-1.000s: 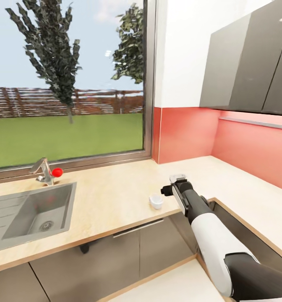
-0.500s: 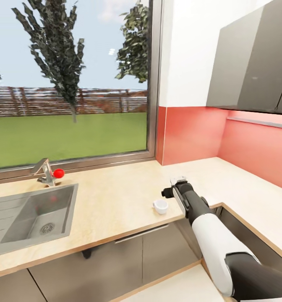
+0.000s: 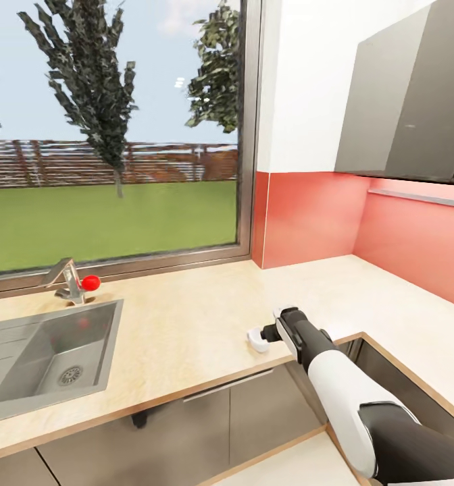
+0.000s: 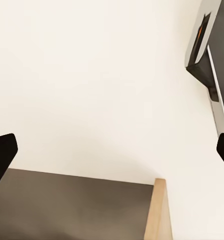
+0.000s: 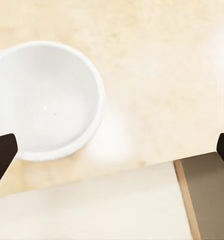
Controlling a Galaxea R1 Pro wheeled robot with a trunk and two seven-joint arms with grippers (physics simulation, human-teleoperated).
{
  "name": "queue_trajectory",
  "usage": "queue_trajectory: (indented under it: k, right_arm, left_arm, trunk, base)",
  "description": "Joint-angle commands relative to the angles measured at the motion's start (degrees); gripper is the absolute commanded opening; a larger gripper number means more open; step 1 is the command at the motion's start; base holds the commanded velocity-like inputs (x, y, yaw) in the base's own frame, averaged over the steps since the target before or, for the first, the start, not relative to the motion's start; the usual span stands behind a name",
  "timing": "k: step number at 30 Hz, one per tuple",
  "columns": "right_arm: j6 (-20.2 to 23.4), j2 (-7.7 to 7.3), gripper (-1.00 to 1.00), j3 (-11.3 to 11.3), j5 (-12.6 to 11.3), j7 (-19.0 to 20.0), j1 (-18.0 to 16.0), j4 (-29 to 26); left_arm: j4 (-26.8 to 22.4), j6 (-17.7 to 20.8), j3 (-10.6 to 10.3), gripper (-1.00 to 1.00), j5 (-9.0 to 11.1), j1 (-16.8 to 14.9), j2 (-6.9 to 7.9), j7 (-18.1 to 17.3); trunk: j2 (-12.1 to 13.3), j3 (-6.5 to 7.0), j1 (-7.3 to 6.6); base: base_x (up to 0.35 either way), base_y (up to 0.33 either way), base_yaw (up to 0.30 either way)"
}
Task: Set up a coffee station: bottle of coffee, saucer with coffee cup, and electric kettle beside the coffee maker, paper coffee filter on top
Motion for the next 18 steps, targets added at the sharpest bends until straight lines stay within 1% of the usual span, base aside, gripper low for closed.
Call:
queue_trajectory:
  k: [1,9,18]
  right_arm:
    - [0.3,-0.01,1.00,0.1,0.2,0.0,0.0,0.1]
    - [0.3,-0.03,1.00,0.1,0.2,0.0,0.0,0.4]
    - [0.3,-0.05,1.00,0.2,0.3,0.0,0.0,0.5]
  left_arm:
    - [0.0,-0.1,0.4,1.00,0.3,0.0,-0.03,0.0]
    - [0.0,-0.1,0.4,1.00,0.2,0.1,-0.04,-0.1]
    - [0.0,-0.3,0.4,1.00,0.2,0.1,-0.10,-0.2]
  trunk:
    - [0.0,0.00,0.02]
    - [0.0,0.00,0.02]
    - [0.0,0.00,0.02]
  base:
    - [0.000,0.000,0.000]
    - [0.012,0.000,0.000]
    - [0.174,0.000,0.000]
